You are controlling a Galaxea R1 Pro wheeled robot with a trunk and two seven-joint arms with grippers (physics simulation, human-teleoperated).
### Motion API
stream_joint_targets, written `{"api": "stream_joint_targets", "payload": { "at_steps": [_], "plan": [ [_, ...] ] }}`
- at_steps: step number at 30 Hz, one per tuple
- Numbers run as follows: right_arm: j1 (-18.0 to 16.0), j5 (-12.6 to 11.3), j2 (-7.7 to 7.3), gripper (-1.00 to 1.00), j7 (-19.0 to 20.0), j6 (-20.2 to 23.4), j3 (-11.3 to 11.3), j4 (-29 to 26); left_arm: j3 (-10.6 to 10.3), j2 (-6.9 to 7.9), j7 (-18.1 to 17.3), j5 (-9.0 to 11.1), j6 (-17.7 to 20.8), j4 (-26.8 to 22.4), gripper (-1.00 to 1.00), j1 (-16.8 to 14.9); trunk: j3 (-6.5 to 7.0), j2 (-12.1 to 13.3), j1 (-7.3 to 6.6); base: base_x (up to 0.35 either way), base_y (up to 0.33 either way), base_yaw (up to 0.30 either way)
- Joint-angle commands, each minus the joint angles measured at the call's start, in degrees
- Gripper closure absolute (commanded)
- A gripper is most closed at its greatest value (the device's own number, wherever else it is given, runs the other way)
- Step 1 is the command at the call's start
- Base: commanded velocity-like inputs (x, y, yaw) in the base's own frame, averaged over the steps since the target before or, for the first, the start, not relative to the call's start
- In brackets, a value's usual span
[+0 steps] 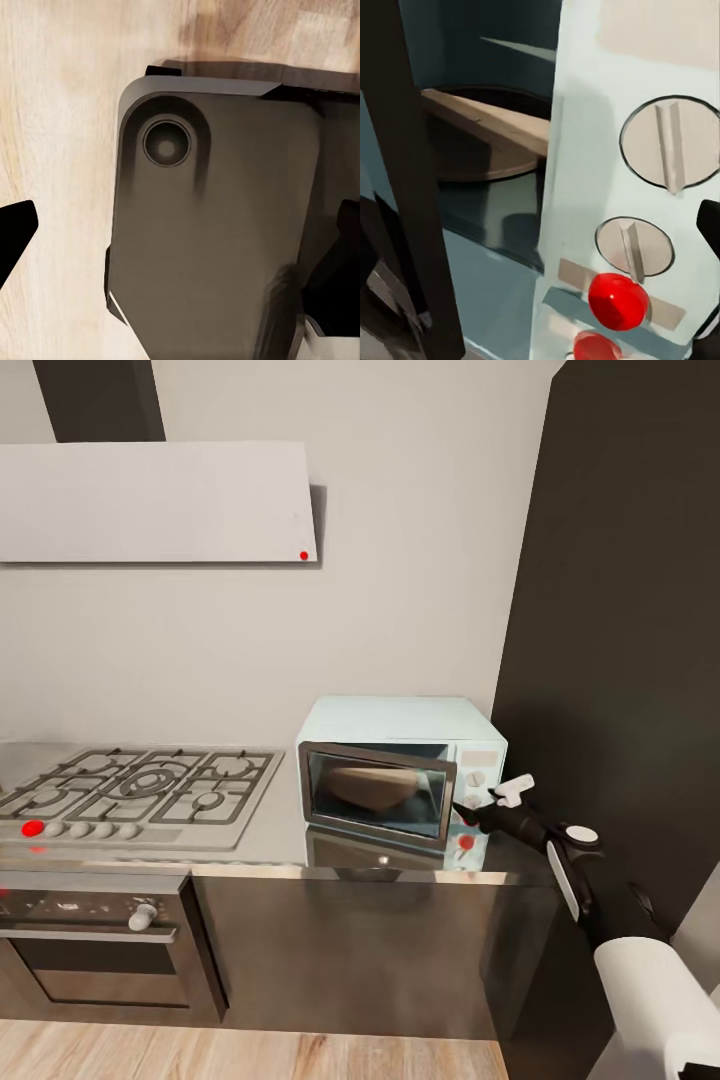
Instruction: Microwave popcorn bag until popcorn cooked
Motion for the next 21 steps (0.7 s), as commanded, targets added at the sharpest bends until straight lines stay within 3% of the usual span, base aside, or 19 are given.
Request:
{"api": "stream_joint_targets", "payload": {
  "at_steps": [1,4,10,16,19,21],
  "plan": [
    [-0.1,-0.5,3.11,-1.00,2.1,0.1,-0.1,-0.2,0.1,-0.02,0.0,0.6,-0.1,0.0,-1.00,0.0,-0.05,0.0,0.00,0.000,0.000,0.000],
    [-0.1,0.0,3.05,-1.00,11.9,-1.4,-0.1,-0.1,0.1,-0.02,0.0,0.6,-0.1,0.0,-1.00,0.0,-0.05,0.0,0.00,0.000,0.000,0.000],
    [0.9,0.3,2.35,-1.00,18.7,-2.7,-0.1,0.2,0.1,-0.02,0.0,0.5,-0.1,0.0,-1.00,0.0,-0.05,0.0,0.00,0.000,0.000,0.000],
    [1.2,-0.1,1.65,-1.00,17.8,-4.2,-0.7,0.2,0.1,-0.02,0.0,0.5,-0.1,0.0,-1.00,0.0,-0.05,0.0,0.00,0.000,0.000,0.000],
    [1.2,-0.1,-0.72,-1.00,13.6,-4.3,-5.1,0.1,0.1,-0.02,0.0,0.6,-0.1,0.0,-1.00,0.0,-0.05,0.0,0.00,0.000,0.000,0.000],
    [1.2,0.0,-1.33,-1.00,12.3,-4.3,-7.5,0.1,0.1,-0.02,0.0,0.6,-0.1,0.0,-1.00,0.0,-0.05,0.0,0.00,0.000,0.000,0.000]
  ]
}}
